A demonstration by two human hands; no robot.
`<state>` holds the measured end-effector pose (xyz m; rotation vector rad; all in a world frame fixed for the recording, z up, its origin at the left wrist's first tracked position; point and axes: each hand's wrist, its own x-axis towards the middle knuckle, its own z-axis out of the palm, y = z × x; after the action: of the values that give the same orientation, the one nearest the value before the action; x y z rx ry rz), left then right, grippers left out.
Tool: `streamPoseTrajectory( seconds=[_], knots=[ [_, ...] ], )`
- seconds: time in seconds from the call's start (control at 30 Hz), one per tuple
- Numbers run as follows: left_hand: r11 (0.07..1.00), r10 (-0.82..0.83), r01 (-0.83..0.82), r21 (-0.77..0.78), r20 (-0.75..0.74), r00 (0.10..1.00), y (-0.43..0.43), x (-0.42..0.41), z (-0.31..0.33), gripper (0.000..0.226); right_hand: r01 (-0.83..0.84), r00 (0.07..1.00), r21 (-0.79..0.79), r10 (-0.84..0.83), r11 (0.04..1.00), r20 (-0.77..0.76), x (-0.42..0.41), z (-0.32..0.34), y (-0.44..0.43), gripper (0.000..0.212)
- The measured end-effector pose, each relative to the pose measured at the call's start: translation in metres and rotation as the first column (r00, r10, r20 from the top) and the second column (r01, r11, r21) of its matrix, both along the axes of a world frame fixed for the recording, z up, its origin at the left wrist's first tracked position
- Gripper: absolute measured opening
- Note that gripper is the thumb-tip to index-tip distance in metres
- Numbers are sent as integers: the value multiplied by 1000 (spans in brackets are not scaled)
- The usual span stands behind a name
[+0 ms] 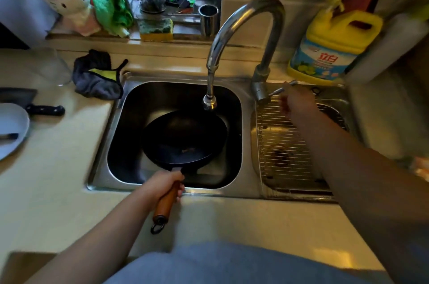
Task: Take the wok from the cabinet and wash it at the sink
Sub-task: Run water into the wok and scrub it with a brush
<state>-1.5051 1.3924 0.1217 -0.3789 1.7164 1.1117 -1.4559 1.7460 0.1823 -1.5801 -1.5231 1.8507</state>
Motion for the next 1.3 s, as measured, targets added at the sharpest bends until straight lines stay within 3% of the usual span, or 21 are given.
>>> streamPoseTrajectory(
  seconds=[0.1, 0.2, 0.4, 0.97, 1.2, 1.3],
  knots=[
    [1000, 15, -15, -3, -14, 1000, 0, 1, -2, 16, 17, 1000, 90, -18, 996, 10, -8, 1, 16, 20],
    [1000, 16, -16, -19, -37, 999, 1, 2, -3, 14, 41, 999, 67, -43, 997, 20, -11, 0, 23, 15],
    [1000, -7, 5, -20, -57, 998, -1, 3, 2, 12, -62, 997, 206, 49, 977, 65, -8, -2, 25, 19],
    [999, -33, 33, -3, -39, 999, -6, 4, 8, 14, -3, 999, 194, -6, 981, 46, -1, -9, 17, 27],
    [999, -38, 39, 4, -40, 998, -4, 5, 12, 14, 50, 999, 83, -51, 995, 6, 2, -11, -1, 21],
    [999, -33, 33, -1, -36, 999, -2, 6, 11, 13, -113, 990, 21, 111, 993, 82, 13, -18, -45, 12]
  ],
)
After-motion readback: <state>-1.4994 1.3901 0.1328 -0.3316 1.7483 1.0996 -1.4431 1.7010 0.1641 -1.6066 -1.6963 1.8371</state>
